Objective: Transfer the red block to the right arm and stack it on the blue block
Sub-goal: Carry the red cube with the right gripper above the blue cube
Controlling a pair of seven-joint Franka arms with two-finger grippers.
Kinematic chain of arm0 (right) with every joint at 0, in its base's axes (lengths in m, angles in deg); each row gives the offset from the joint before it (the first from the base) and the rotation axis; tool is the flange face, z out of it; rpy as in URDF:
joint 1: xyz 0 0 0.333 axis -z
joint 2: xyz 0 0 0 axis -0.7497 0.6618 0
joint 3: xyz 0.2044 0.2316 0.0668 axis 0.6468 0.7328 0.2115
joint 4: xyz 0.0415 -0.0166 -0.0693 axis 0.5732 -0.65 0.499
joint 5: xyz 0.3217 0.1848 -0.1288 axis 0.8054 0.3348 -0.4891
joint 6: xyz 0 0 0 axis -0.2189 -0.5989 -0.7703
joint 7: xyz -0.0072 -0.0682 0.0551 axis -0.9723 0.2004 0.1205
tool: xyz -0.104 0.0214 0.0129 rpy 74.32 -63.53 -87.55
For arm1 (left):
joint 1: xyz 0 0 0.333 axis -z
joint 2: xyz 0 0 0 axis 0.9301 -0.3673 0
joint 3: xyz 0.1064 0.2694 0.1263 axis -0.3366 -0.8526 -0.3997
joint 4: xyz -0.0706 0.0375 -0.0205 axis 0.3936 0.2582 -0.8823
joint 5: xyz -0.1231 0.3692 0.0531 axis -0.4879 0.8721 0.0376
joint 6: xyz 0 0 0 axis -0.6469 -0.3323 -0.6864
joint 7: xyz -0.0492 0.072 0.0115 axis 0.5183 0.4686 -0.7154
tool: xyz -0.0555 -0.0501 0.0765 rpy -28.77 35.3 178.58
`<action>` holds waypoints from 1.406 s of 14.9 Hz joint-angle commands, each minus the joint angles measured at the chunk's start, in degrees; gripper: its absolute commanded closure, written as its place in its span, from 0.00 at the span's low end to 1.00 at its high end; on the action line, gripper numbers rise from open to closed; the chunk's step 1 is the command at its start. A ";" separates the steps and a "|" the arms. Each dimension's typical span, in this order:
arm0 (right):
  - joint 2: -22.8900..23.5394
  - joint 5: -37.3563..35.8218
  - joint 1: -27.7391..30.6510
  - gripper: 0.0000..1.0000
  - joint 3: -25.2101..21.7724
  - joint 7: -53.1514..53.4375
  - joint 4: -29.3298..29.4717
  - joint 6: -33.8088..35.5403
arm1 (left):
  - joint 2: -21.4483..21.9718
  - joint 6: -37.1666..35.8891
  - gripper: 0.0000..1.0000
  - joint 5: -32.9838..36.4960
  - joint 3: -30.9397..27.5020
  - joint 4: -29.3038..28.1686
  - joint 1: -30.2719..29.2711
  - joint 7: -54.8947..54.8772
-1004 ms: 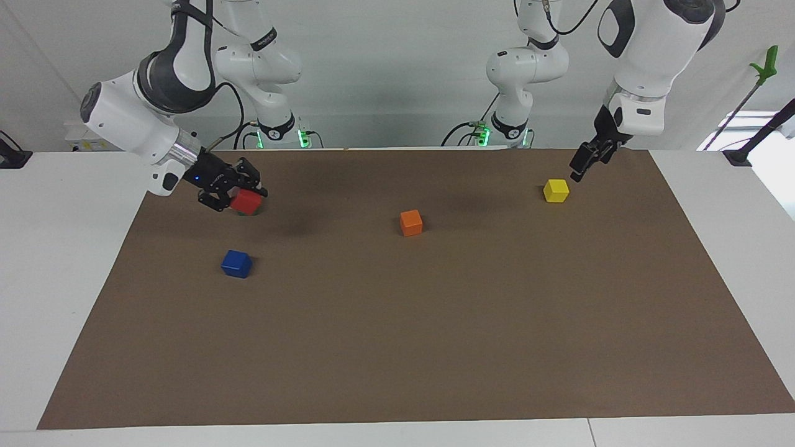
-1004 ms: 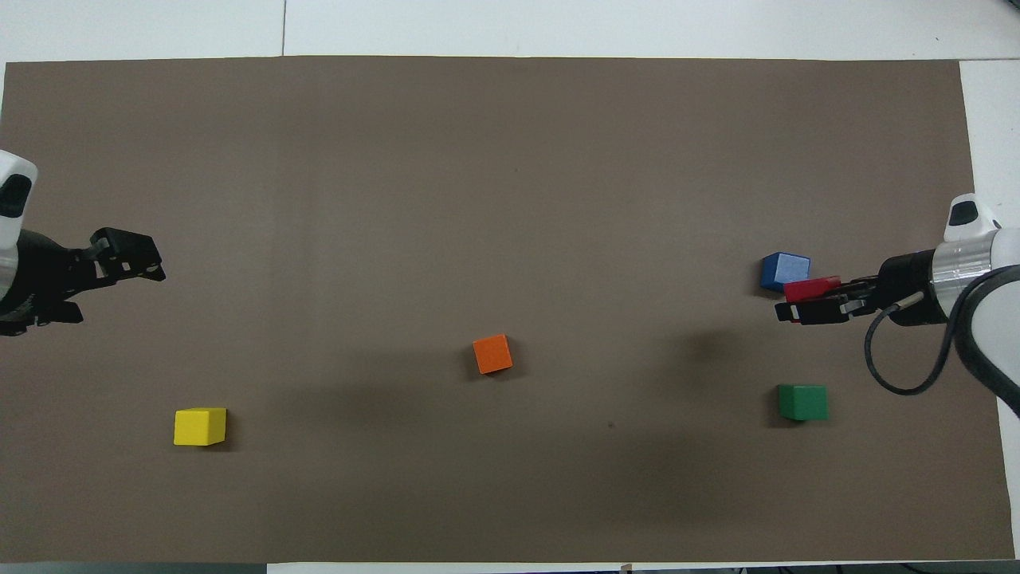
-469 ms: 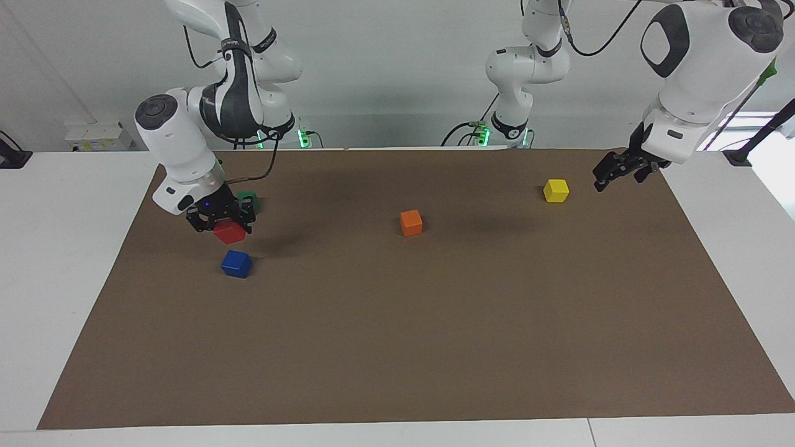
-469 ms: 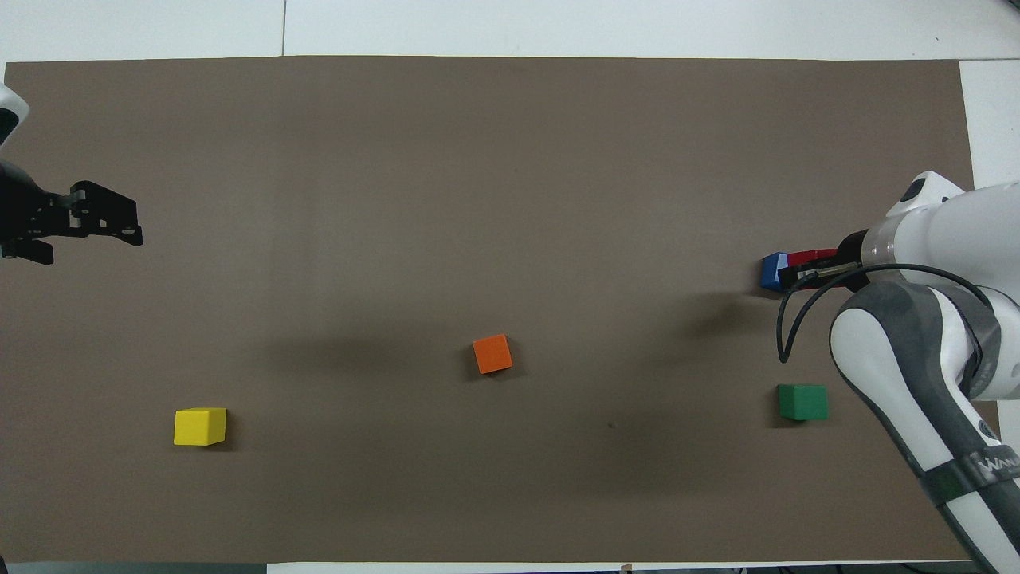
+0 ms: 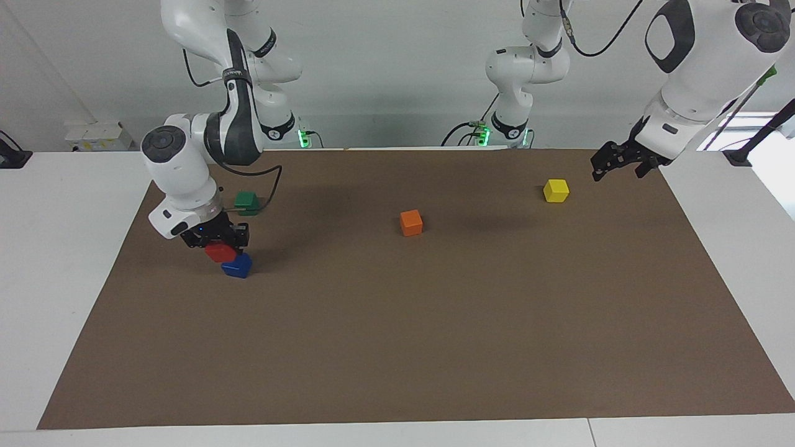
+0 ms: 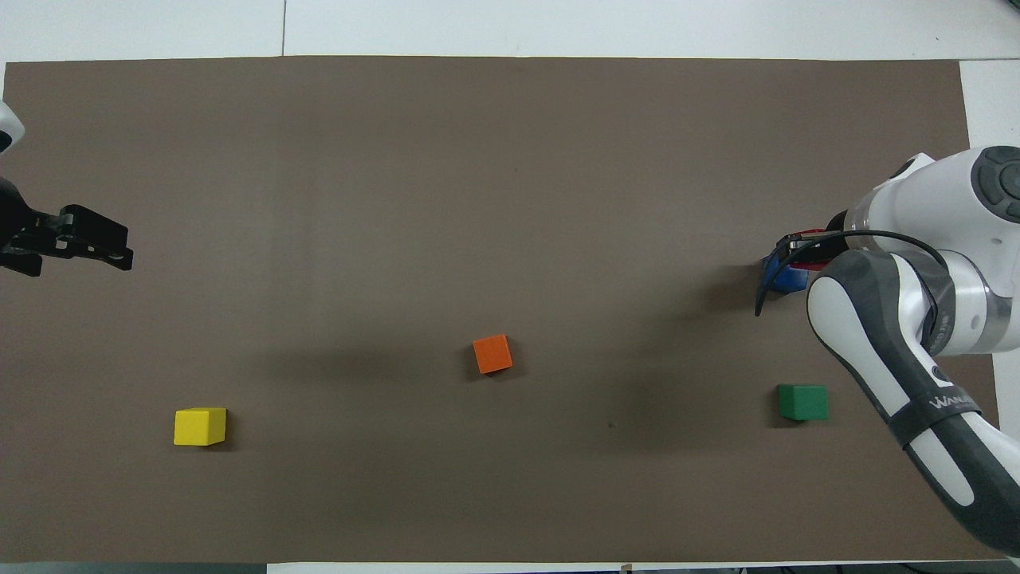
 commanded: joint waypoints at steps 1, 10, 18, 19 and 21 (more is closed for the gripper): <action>5.36 -0.87 1.29 1.00 0.44 4.46 5.81 0.48 | 2.33 4.05 0.00 0.81 0.09 -3.89 -0.19 -1.64; 5.81 -2.26 0.33 1.00 0.36 5.00 2.65 0.57 | 1.71 2.83 0.00 0.72 0.01 -4.32 0.16 -1.56; 5.02 -5.17 0.33 1.00 0.36 5.79 0.54 1.98 | 1.36 9.50 0.00 0.72 0.10 -4.41 -0.19 -1.73; 5.02 -5.17 0.33 1.00 0.36 6.57 0.54 2.15 | 1.45 9.68 0.00 0.72 0.10 -4.58 0.16 -1.82; 5.02 -5.17 0.42 1.00 0.44 7.20 0.54 2.07 | 1.71 9.25 0.00 0.72 0.01 -4.94 0.51 -1.65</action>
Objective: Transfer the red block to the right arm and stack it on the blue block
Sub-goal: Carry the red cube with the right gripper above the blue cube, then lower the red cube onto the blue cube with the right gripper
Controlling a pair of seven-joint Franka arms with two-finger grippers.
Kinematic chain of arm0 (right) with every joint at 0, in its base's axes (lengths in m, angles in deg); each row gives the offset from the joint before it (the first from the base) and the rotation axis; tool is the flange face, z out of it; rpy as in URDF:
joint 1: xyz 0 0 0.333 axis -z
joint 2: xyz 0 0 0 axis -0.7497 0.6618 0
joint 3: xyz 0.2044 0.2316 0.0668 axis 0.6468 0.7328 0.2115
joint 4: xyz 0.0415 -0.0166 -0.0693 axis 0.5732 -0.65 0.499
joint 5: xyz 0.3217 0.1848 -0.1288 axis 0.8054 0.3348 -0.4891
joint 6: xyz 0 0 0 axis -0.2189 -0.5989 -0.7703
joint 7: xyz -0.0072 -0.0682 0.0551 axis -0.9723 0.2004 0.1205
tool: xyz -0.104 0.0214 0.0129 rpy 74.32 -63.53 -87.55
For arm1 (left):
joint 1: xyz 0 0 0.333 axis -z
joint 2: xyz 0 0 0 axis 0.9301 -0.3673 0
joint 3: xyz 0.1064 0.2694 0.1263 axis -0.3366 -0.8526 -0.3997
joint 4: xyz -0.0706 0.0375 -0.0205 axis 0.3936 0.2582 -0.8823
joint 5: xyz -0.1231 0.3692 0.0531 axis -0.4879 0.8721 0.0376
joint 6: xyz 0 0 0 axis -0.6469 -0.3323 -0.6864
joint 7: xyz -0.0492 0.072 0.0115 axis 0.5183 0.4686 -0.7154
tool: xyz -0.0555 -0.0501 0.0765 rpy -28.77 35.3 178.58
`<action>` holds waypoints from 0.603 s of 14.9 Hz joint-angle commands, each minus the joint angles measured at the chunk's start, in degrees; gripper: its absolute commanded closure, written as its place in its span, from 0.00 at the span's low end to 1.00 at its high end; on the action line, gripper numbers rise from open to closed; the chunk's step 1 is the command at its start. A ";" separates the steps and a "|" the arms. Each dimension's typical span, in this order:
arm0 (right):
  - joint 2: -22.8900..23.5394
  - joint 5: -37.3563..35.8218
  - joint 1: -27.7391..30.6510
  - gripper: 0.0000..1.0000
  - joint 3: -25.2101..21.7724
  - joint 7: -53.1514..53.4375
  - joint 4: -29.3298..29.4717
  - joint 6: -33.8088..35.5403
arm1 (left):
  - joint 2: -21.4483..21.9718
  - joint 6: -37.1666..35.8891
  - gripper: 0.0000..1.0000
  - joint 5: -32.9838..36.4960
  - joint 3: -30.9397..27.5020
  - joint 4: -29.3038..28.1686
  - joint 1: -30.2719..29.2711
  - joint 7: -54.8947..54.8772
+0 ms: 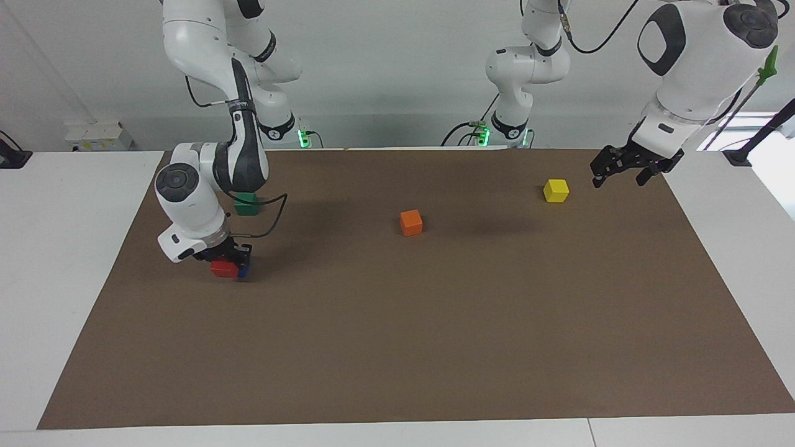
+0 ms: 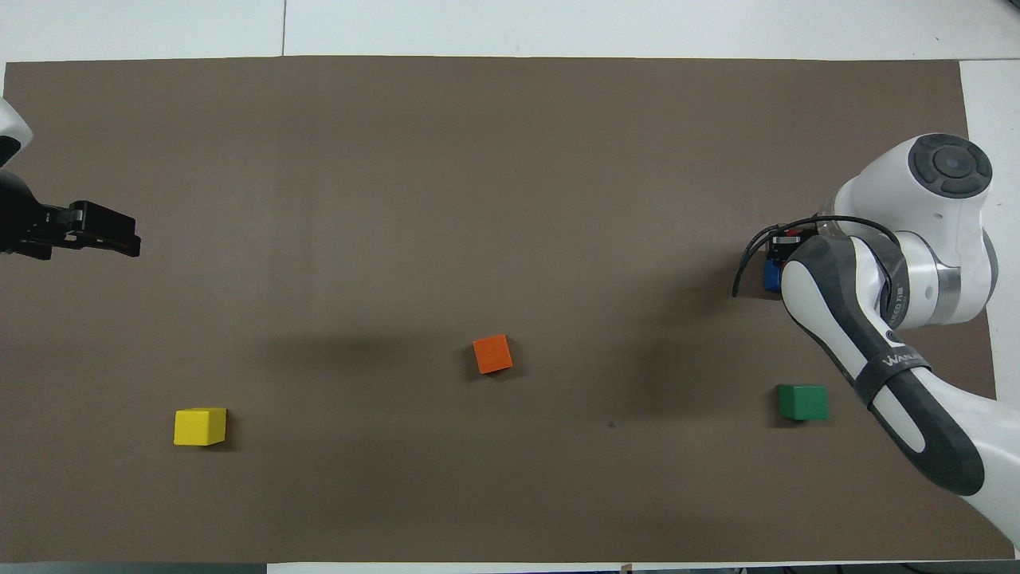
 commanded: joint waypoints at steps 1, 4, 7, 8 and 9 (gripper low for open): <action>-1.16 -1.82 0.34 1.00 0.43 2.74 -1.77 0.69 | 1.20 1.26 0.00 0.72 -0.16 -1.77 0.53 -0.50; -1.51 -1.73 0.34 1.00 0.51 4.07 -1.86 0.86 | 1.47 1.26 0.00 0.72 -0.16 -1.77 0.27 -0.41; -2.22 -1.73 0.34 0.88 0.51 4.07 -1.77 1.56 | 1.64 1.26 0.00 0.72 -0.16 -1.68 -0.08 -0.41; -2.22 -1.73 0.34 0.91 0.51 4.07 -1.77 1.57 | 1.73 1.26 0.00 0.72 -0.16 -1.68 -0.17 -0.41; -2.31 -1.64 0.34 0.91 0.60 4.07 -1.77 1.65 | 1.73 1.26 0.00 0.72 -0.16 -1.68 -0.17 -0.33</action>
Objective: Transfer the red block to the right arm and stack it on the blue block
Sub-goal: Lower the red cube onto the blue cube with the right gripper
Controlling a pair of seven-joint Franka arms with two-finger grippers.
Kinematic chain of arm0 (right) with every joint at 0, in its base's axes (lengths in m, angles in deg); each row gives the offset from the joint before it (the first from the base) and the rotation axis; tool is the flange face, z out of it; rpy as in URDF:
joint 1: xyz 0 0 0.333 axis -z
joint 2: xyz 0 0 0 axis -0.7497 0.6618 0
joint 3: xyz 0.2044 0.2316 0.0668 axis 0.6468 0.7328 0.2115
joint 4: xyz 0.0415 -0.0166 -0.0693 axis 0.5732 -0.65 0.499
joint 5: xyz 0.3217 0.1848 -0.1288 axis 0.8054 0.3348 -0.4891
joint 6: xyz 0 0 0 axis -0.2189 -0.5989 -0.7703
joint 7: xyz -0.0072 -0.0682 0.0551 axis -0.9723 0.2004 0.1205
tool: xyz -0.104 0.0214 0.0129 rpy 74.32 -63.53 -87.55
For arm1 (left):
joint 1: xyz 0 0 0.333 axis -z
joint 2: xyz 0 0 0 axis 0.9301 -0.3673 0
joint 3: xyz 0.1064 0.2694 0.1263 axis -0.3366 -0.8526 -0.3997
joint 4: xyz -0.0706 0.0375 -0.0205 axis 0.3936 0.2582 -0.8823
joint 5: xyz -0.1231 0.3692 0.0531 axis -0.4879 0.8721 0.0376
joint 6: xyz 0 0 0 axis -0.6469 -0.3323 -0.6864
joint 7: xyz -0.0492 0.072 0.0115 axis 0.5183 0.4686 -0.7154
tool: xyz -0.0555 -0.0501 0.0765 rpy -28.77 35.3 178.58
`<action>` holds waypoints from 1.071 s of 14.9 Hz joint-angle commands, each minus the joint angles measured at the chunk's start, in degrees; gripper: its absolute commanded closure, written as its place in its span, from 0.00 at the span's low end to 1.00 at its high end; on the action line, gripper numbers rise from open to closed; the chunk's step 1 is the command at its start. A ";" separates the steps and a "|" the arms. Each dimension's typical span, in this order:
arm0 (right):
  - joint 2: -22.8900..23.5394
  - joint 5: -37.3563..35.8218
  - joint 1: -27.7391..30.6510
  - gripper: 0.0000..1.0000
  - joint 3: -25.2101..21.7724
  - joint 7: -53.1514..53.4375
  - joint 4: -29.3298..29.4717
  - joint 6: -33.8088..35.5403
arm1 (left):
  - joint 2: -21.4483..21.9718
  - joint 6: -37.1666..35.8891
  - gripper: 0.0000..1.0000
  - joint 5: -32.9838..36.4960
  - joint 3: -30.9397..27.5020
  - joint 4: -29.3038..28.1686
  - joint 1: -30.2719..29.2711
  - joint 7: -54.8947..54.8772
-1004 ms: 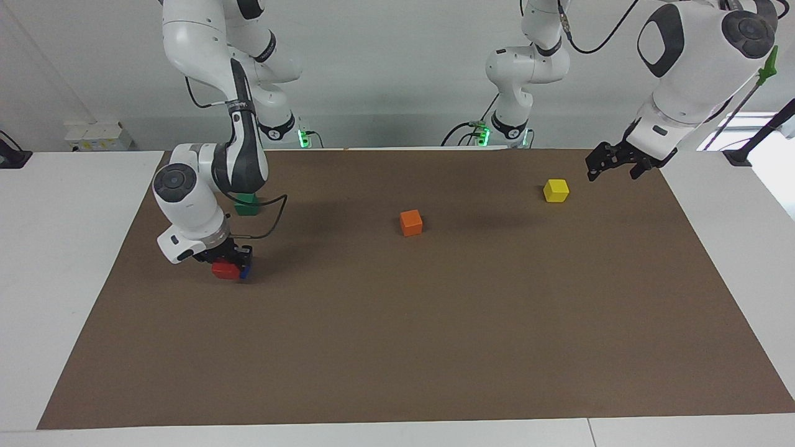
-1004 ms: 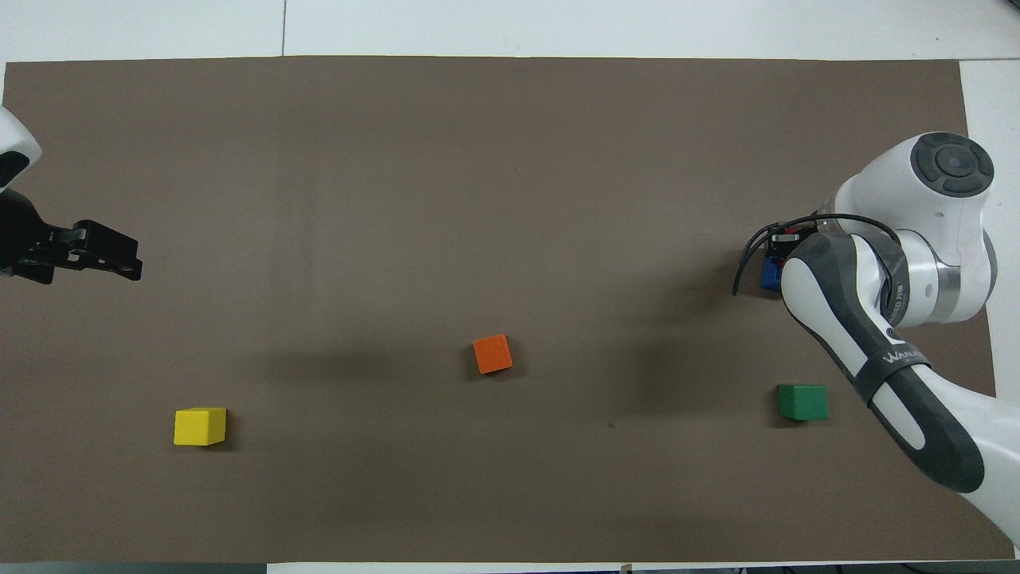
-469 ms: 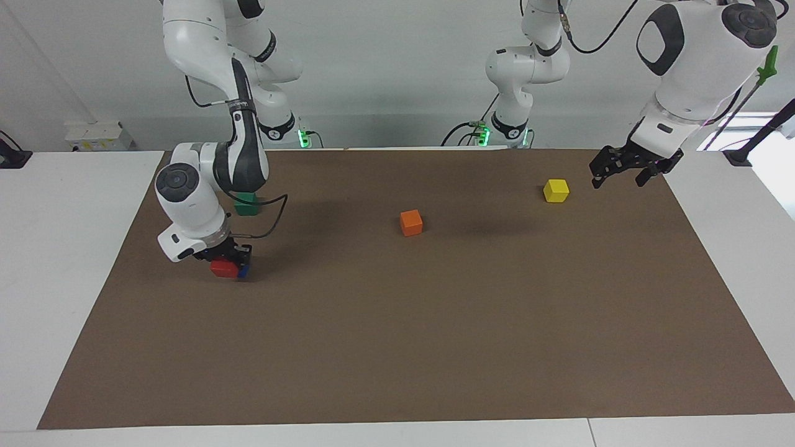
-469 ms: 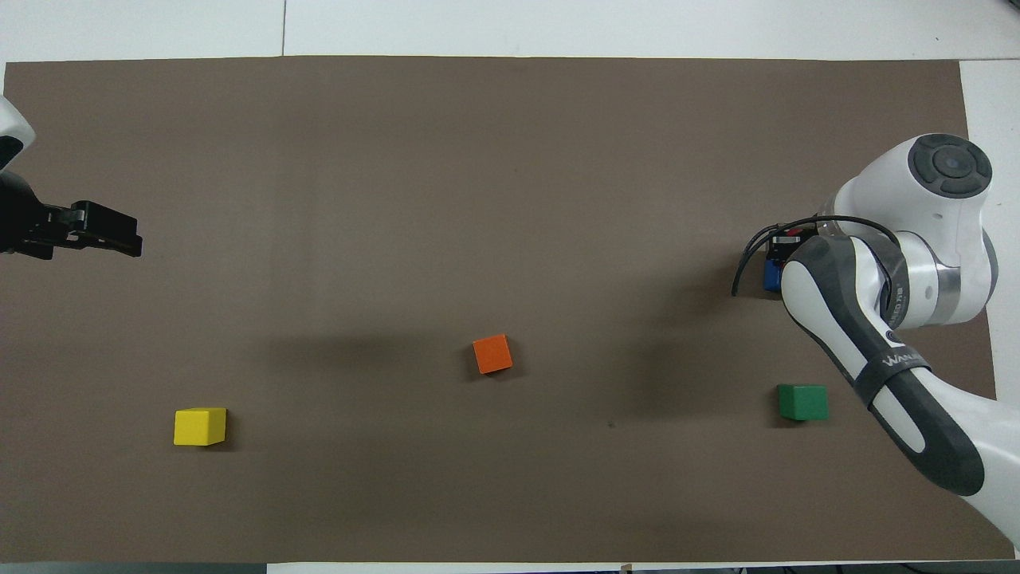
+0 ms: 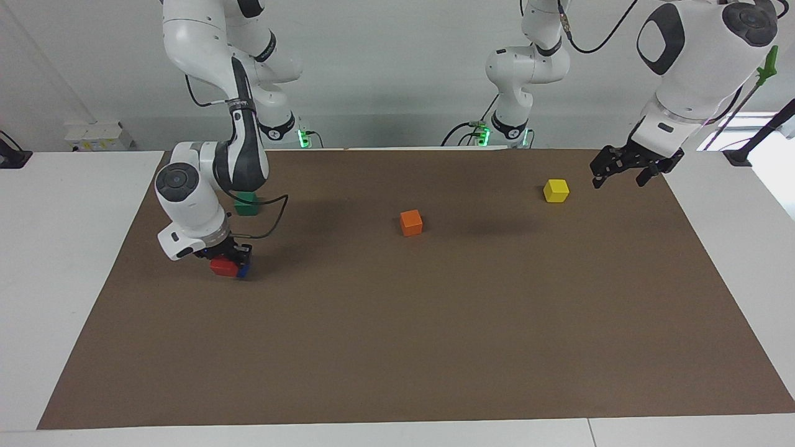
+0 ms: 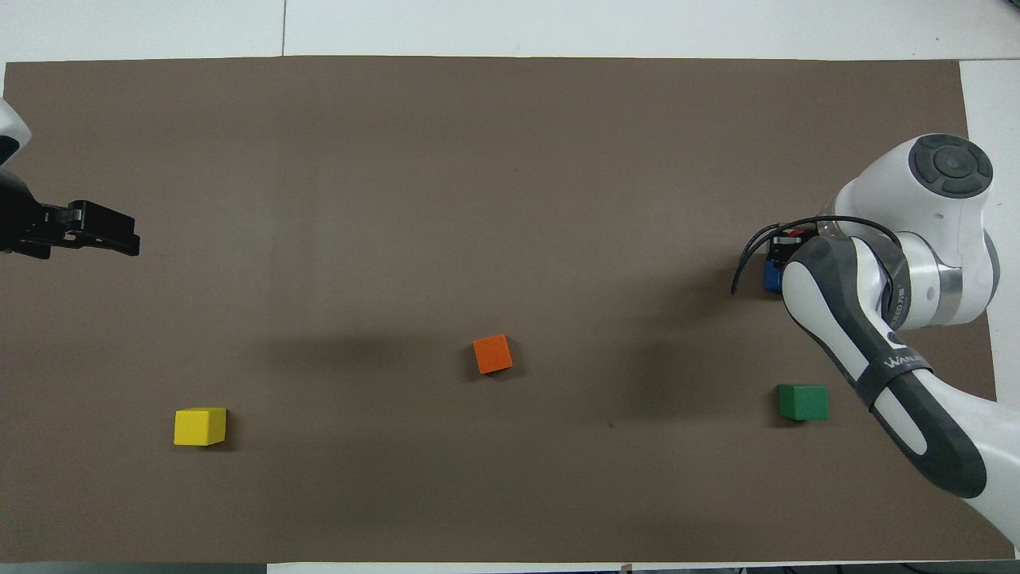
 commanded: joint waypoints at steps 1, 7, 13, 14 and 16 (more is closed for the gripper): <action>-2.18 -1.64 0.34 0.91 0.59 1.85 -1.67 0.91 | 1.78 1.07 0.00 0.72 -0.06 -1.73 -0.15 -0.32; -2.80 -1.63 -0.10 0.91 0.59 3.26 -2.98 0.56 | 1.87 1.07 0.00 0.72 -0.06 -1.64 -0.15 -0.32; -3.85 -1.46 -0.89 0.56 0.59 5.10 -7.64 -5.85 | 1.87 1.07 0.00 0.72 -0.06 -1.64 -0.15 -0.41; -3.94 -1.46 -0.89 0.40 0.59 5.10 -7.91 -5.94 | 1.87 1.07 0.00 0.72 -0.06 -1.73 -0.15 -0.33; -4.11 -1.46 -0.63 0.39 0.59 4.93 -8.00 -6.03 | 1.87 1.07 0.00 0.72 -0.06 -1.64 -0.15 -0.33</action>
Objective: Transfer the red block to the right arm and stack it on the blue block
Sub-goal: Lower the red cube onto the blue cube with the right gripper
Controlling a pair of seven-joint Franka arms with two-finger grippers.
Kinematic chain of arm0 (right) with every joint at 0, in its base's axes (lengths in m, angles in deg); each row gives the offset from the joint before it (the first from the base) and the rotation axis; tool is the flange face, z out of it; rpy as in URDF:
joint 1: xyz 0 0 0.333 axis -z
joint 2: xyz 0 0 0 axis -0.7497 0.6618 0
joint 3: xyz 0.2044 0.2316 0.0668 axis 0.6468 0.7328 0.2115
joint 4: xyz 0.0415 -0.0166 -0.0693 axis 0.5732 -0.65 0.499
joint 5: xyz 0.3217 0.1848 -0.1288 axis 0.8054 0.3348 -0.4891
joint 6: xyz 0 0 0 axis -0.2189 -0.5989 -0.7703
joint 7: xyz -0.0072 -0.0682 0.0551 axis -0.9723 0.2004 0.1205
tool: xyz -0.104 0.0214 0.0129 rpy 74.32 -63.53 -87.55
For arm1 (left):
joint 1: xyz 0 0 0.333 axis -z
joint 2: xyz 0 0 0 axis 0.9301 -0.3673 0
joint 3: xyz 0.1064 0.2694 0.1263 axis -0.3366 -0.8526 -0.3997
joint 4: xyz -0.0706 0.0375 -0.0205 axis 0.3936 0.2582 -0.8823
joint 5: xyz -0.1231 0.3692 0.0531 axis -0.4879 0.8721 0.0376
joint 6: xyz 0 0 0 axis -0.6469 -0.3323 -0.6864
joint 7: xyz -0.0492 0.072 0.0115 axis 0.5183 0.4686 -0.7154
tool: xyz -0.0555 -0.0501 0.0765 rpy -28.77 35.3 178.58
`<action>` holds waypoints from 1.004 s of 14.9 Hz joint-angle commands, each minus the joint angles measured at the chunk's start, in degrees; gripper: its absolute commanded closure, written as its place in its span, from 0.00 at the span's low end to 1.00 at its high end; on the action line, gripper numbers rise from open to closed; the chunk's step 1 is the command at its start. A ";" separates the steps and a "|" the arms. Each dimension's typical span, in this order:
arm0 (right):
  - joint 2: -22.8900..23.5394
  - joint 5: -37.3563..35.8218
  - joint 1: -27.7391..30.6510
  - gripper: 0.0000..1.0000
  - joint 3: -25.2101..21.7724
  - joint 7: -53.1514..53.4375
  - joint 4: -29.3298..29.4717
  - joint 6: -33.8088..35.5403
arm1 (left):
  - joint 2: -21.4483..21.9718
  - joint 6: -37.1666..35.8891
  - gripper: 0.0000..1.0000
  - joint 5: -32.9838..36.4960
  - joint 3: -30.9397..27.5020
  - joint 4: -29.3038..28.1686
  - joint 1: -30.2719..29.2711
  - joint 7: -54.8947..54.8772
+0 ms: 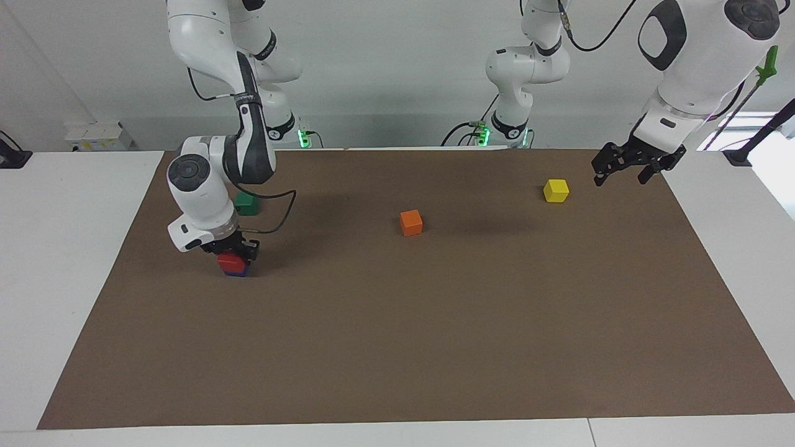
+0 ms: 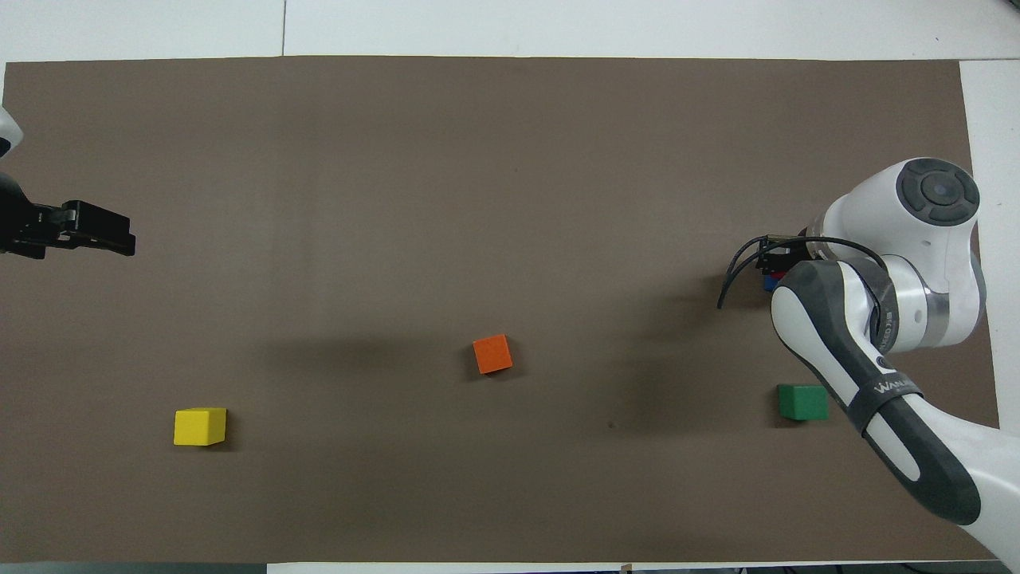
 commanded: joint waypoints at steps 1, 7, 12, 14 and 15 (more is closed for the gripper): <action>-1.19 -1.43 0.56 0.36 0.29 1.46 -2.82 -1.44 | 1.39 1.04 0.00 0.72 -0.03 -1.64 -0.14 -0.33; -1.72 -1.43 0.65 0.00 0.29 1.02 -2.65 -0.74 | 1.39 1.04 0.00 0.72 -0.03 -1.64 -0.14 -0.33; -4.44 -1.43 0.73 0.00 0.29 -2.31 -0.99 2.59 | 1.39 1.04 0.00 0.72 -0.03 -1.64 -0.14 -0.33; -5.49 -1.26 0.73 0.00 0.29 -3.98 2.69 8.03 | 1.39 1.04 0.00 0.72 -0.03 -1.64 -0.14 -0.33; -6.37 -1.08 0.73 0.00 0.29 -5.56 5.15 11.19 | 1.39 1.04 0.00 0.72 -0.03 -1.64 -0.14 -0.33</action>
